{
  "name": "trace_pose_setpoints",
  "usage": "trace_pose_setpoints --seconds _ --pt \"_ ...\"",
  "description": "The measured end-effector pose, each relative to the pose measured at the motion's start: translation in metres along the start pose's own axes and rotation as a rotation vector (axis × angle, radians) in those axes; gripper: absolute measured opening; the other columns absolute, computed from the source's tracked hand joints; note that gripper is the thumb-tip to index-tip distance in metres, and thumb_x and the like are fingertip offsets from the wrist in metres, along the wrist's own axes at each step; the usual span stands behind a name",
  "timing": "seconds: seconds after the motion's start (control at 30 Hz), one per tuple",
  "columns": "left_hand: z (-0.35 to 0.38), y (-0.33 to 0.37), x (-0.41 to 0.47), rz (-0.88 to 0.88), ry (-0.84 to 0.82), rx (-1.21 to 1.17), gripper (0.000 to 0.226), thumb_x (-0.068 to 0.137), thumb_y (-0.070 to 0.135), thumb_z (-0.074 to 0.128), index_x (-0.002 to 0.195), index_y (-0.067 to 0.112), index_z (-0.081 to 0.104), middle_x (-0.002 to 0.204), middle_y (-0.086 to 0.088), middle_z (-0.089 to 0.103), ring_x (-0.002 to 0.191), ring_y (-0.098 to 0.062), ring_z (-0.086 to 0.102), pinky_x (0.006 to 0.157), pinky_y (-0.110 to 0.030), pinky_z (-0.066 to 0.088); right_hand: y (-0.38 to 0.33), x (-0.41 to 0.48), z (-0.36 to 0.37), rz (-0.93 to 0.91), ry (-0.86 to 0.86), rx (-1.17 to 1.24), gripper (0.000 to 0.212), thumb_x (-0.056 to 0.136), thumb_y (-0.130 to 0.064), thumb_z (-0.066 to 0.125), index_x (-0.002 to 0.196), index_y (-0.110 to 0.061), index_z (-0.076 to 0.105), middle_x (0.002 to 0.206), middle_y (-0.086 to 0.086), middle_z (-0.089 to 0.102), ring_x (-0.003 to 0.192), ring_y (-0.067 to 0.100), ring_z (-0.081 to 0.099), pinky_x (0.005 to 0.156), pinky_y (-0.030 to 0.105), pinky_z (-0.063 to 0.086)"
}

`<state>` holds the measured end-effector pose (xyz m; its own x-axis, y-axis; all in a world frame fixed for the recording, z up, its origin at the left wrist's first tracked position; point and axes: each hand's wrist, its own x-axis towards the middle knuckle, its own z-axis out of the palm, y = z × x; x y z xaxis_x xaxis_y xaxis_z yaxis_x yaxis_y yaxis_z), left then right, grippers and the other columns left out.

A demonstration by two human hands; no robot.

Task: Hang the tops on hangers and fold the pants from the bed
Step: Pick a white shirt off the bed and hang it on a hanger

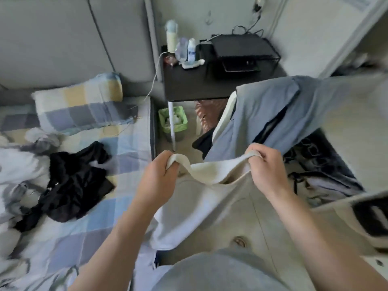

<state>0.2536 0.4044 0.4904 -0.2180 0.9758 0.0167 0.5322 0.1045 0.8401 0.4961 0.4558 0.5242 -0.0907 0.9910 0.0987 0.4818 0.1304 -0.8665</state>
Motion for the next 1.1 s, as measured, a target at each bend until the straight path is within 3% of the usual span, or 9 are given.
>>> trace_pose_setpoints --seconds 0.07,0.2,0.27,0.33,0.5,0.63,0.73,0.87,1.1 --pt "0.049 0.035 0.024 0.054 -0.097 -0.019 0.022 0.097 0.013 0.049 0.075 0.017 0.051 0.065 0.005 0.051 0.054 -0.005 0.041 0.05 -0.019 0.033 0.024 0.01 -0.052 0.028 0.112 0.011 0.013 0.072 -0.012 0.037 0.061 -0.008 0.032 0.054 -0.006 0.028 0.053 0.01 0.027 0.049 0.024 0.02" --pt "0.135 0.097 0.058 0.146 -0.244 -0.058 0.029 0.1 0.018 0.048 0.071 0.02 0.045 0.057 0.015 0.046 0.05 -0.005 0.037 0.048 -0.02 0.032 0.064 0.027 -0.144 0.075 0.277 0.005 0.012 0.071 -0.012 0.038 0.064 -0.002 0.038 0.057 0.006 0.034 0.055 0.011 0.031 0.05 0.021 0.023" --pt "0.181 0.133 0.075 0.179 -0.305 -0.077 0.027 0.099 0.018 0.048 0.073 0.015 0.046 0.057 0.014 0.042 0.051 -0.004 0.035 0.048 -0.02 0.032 0.082 0.037 -0.192 0.098 0.361 -0.001 0.011 0.072 -0.012 0.038 0.063 -0.005 0.037 0.056 0.003 0.032 0.055 0.012 0.03 0.05 0.022 0.022" --pt "0.223 0.171 0.092 0.225 -0.323 -0.104 0.028 0.098 0.021 0.048 0.072 0.012 0.043 0.056 0.015 0.039 0.052 -0.004 0.033 0.049 -0.02 0.032 0.096 0.05 -0.236 0.099 0.446 -0.031 0.012 0.073 -0.012 0.038 0.06 -0.011 0.037 0.053 -0.009 0.03 0.054 0.009 0.028 0.05 0.021 0.022" --pt "0.293 0.269 0.14 0.389 -0.326 -0.164 0.028 0.1 0.019 0.048 0.074 0.008 0.044 0.059 0.013 0.039 0.054 -0.004 0.035 0.05 -0.018 0.032 0.105 0.089 -0.335 0.056 0.576 -0.11 0.015 0.073 -0.015 0.038 0.065 -0.003 0.041 0.055 -0.007 0.031 0.055 0.01 0.03 0.051 0.025 0.023" --pt "0.328 0.355 0.186 0.558 -0.303 -0.228 0.03 0.099 0.016 0.048 0.071 0.01 0.042 0.059 0.015 0.04 0.055 -0.003 0.033 0.051 -0.017 0.031 0.092 0.124 -0.406 0.004 0.691 -0.157 0.016 0.072 -0.015 0.037 0.057 -0.02 0.038 0.052 -0.01 0.034 0.055 0.009 0.029 0.052 0.027 0.024" --pt "0.346 0.42 0.216 0.678 -0.334 -0.255 0.035 0.098 0.015 0.048 0.066 0.021 0.035 0.054 0.017 0.039 0.052 -0.004 0.032 0.049 -0.015 0.031 0.077 0.151 -0.452 -0.051 0.789 -0.228 0.013 0.073 -0.018 0.036 0.06 -0.015 0.037 0.054 -0.007 0.033 0.055 0.01 0.029 0.053 0.026 0.024" --pt "0.362 0.51 0.259 0.832 -0.34 -0.281 0.03 0.097 0.02 0.049 0.068 0.022 0.044 0.057 0.018 0.046 0.055 -0.004 0.04 0.049 -0.016 0.032 0.048 0.195 -0.504 -0.132 0.892 -0.315 0.014 0.074 -0.02 0.036 0.06 -0.016 0.035 0.055 -0.004 0.034 0.057 0.012 0.032 0.055 0.03 0.028" --pt "0.367 0.661 0.35 1.027 -0.269 -0.367 0.032 0.097 0.022 0.05 0.068 0.015 0.039 0.065 0.007 0.042 0.058 -0.013 0.036 0.05 -0.026 0.032 -0.024 0.289 -0.591 -0.266 1.141 -0.458 0.026 0.083 -0.012 0.039 0.059 -0.019 0.031 0.052 -0.004 0.033 0.054 0.01 0.032 0.049 0.022 0.026"
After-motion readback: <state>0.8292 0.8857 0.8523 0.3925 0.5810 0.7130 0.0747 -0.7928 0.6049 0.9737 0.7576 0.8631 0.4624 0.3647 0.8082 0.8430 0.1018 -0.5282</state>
